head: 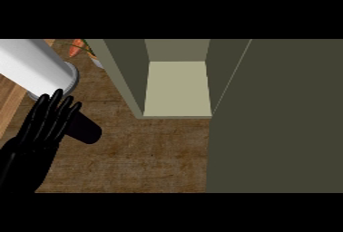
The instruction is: Pick up the wine, place it into the cabinet and close the cabinet
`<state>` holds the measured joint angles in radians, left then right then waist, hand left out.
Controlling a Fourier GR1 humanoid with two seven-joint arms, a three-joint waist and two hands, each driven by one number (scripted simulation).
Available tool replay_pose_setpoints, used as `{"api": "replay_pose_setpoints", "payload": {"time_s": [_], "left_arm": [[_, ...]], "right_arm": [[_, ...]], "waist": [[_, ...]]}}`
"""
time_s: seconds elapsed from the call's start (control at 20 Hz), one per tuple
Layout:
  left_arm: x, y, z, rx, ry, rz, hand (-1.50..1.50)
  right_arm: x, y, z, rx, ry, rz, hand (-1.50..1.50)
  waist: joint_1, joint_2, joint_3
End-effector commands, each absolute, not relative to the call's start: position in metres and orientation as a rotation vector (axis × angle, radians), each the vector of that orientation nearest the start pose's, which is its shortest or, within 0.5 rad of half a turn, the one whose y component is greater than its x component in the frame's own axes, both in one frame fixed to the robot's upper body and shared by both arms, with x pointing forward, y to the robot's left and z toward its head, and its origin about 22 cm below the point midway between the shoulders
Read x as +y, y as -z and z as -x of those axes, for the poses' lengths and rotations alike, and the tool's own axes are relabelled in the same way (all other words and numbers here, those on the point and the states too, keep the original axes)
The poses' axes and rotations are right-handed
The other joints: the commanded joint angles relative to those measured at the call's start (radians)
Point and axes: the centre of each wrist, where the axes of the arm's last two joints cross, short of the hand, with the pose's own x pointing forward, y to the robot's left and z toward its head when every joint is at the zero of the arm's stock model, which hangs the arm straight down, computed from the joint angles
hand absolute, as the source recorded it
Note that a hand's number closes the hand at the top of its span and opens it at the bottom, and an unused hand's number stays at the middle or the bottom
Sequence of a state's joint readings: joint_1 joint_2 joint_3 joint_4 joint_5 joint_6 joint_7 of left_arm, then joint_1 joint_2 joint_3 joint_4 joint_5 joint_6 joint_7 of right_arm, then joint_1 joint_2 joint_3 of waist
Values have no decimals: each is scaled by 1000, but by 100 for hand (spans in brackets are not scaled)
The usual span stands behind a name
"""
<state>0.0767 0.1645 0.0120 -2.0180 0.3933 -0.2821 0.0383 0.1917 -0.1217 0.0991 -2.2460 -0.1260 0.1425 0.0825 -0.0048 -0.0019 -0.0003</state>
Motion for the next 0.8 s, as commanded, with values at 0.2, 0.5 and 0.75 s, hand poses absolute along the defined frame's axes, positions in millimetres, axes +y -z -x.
{"api": "replay_pose_setpoints", "payload": {"time_s": [0.2, 0.5, 0.75], "left_arm": [[260, -120, -194, -1840, 134, 542, -150], [254, -169, -177, -1851, 128, 565, -150], [262, -169, -172, -1855, 79, 538, -150]], "right_arm": [[-232, -164, -154, -1934, -246, -237, -150], [-221, -179, -143, -1921, -235, -224, -150], [-225, -189, -144, -1930, -221, -234, -150]], "waist": [[6, 2, 0], [6, 1, 0], [6, 1, 0]]}}
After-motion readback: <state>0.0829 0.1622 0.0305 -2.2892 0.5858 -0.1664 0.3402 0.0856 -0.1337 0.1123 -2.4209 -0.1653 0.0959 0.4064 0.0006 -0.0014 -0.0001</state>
